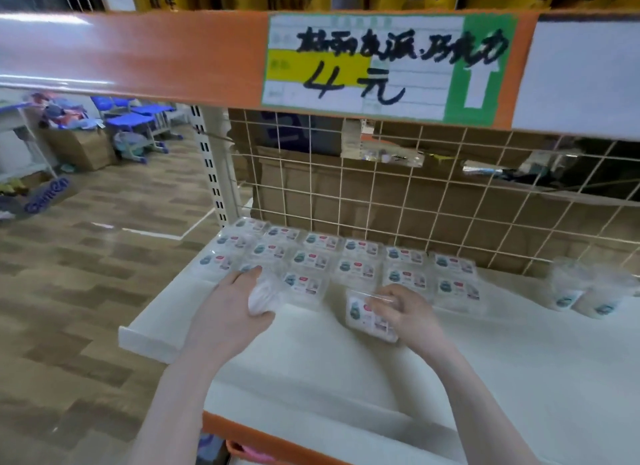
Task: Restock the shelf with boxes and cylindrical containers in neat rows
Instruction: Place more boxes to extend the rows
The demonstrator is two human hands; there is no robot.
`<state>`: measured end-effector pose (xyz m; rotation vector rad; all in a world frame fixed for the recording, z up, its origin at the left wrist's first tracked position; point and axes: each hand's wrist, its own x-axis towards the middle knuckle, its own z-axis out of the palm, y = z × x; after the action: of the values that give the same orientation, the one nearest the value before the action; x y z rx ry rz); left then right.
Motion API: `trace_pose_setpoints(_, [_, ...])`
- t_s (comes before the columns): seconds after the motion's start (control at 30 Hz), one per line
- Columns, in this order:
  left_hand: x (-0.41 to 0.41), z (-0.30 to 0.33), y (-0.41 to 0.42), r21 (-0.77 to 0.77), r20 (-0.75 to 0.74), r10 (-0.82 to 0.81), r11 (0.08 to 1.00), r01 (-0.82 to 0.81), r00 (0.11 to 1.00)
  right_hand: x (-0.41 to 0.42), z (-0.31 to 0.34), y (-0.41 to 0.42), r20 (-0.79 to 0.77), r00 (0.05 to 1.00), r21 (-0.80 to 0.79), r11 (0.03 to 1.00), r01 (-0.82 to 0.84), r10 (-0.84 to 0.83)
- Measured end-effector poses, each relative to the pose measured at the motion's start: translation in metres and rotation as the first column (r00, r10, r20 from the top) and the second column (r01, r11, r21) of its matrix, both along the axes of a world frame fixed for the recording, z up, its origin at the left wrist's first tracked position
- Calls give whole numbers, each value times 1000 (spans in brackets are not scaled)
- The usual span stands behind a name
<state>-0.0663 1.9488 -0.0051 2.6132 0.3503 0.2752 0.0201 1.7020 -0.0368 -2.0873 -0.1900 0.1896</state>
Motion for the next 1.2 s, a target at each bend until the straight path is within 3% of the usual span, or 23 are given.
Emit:
trace_pose_setpoints(0.13, [7,-3,10,3,15,-40,999,40,999,0,-5,5,-29,999,35,999,16,-15])
trace_pose_setpoints(0.23, [10,-5,14,-3,10,-67,998,67,998,-2,-7,10,-24,1000,-45,999,13,-14])
trace_pose_setpoints(0.37, [12,-7,19,6,11,-100,995,100,995,-1,-16,11,155,988,-310,949,61,-13])
trace_pose_setpoints(0.5, [15,-9,23,3,9,-124,992,124,992,-2,-25,12,366,931,-371,918,141,5])
trace_pose_setpoints(0.63, [16,-10,25,4,-9,-147,989,147,989,0,-30,11,461,886,-412,895,169,44])
trace_pose_setpoints(0.97, [17,-14,28,-8,-14,-164,986,164,986,-9,-26,-4,418,880,-534,845,36,227])
trace_pose_setpoints(1.1, [17,-15,28,-25,-8,-174,984,174,985,-9,-19,-5,309,921,-569,822,-23,239])
trace_pose_setpoints(1.2, [16,-15,27,-28,-11,-180,983,180,984,-7,-17,-1,319,919,-575,818,-9,234])
